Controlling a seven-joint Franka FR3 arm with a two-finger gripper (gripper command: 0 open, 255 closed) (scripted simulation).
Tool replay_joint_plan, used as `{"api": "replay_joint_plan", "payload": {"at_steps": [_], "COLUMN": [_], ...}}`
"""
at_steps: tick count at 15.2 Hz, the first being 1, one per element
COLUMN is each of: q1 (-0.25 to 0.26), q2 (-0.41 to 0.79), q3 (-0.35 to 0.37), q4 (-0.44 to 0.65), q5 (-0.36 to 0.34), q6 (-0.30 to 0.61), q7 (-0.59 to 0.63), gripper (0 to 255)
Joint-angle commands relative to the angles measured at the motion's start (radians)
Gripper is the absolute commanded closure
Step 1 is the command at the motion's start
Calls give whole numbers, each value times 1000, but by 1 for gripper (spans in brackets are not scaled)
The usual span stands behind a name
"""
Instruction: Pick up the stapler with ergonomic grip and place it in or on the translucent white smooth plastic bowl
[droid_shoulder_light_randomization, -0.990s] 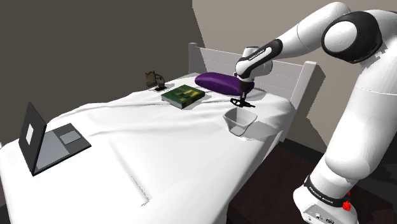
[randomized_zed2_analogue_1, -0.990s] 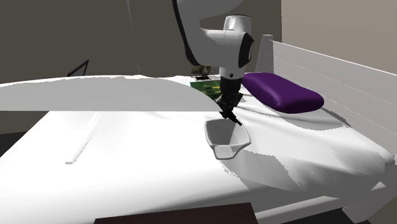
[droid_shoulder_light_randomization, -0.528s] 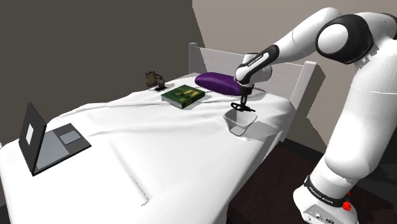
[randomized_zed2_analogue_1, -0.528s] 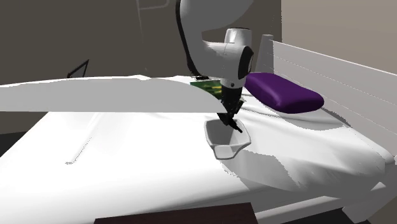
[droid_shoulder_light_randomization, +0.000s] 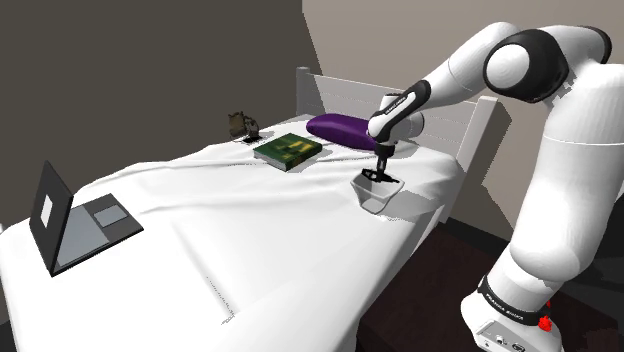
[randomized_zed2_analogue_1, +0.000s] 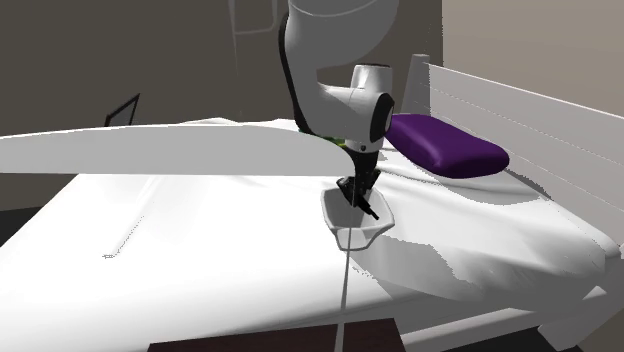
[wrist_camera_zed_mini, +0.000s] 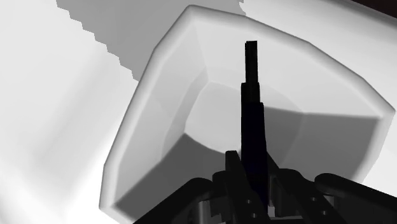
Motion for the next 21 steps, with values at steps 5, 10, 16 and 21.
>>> {"api": "replay_joint_plan", "payload": {"at_steps": [5,10,16,21], "q1": [-1,-1,8,8], "q2": [2,2,-85,-85], "q3": [0,0,-12,-12], "q4": [0,0,32,32], "q5": [1,1,-38,-38], "q6": [2,2,-112,-112], "q7": [-2,-2,25,25], "gripper": [255,0,0,0]}}
